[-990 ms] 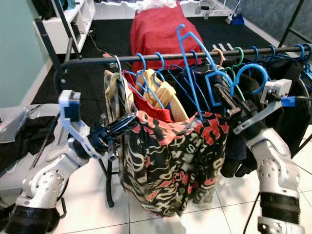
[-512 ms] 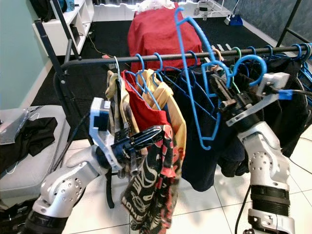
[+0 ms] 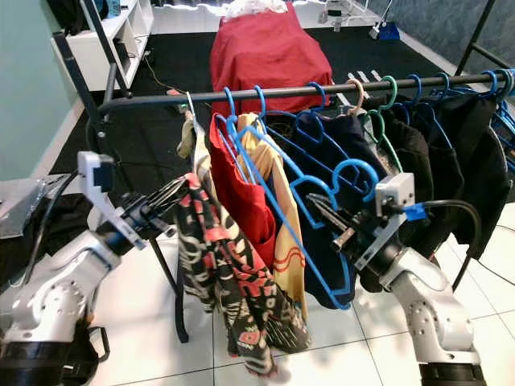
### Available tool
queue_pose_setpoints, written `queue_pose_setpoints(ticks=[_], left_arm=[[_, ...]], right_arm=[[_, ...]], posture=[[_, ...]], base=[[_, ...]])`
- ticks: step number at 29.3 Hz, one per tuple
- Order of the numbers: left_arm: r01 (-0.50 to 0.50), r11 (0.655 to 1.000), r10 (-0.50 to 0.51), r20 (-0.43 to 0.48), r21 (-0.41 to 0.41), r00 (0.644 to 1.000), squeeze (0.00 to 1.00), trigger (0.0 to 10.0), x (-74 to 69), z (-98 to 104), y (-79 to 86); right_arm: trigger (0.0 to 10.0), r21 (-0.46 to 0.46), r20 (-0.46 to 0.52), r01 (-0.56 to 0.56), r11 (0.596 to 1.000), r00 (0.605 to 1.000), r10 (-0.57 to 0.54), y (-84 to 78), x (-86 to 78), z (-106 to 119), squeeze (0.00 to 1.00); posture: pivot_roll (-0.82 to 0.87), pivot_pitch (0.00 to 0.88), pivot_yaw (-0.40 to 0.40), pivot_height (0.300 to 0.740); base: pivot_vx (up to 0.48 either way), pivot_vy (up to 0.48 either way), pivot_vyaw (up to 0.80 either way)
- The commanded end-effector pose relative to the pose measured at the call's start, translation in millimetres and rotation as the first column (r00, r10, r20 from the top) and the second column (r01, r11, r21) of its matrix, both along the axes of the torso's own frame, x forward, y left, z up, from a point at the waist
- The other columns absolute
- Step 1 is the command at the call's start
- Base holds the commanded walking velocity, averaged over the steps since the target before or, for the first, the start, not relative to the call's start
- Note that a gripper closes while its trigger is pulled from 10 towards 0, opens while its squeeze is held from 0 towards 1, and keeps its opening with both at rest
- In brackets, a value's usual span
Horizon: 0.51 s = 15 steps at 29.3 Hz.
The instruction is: Hang hanger
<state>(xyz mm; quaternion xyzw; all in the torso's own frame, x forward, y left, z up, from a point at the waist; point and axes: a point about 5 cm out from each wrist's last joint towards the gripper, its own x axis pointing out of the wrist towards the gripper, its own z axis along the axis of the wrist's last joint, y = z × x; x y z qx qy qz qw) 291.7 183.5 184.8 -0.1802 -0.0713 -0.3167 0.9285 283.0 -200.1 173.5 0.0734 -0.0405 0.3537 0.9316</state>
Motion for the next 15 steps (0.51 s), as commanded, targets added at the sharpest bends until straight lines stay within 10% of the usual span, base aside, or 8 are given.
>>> queue_pose_setpoints(ticks=[1,15], left_arm=[[-0.038,0.999,0.039,-0.025,0.019,0.999,0.00,10.0,-3.0,-7,11.1],[-0.145,0.989,0.146,-0.231,0.020,0.962,0.00,10.0,-4.0,-67,23.9]], right_arm=[[10.0,-0.038,-0.034,0.061,0.997,0.997,-0.062,-5.2,1.3,-12,0.00],[10.0,-0.195,-0.278,0.243,0.950,0.915,-0.292,-16.4,0.9,-96,0.00]], posture=[[-0.08,0.119,0.007,0.740],[-0.06,0.114,0.000,0.740]], base=[[-0.326,0.000,0.00],[-0.438,0.000,0.00]])
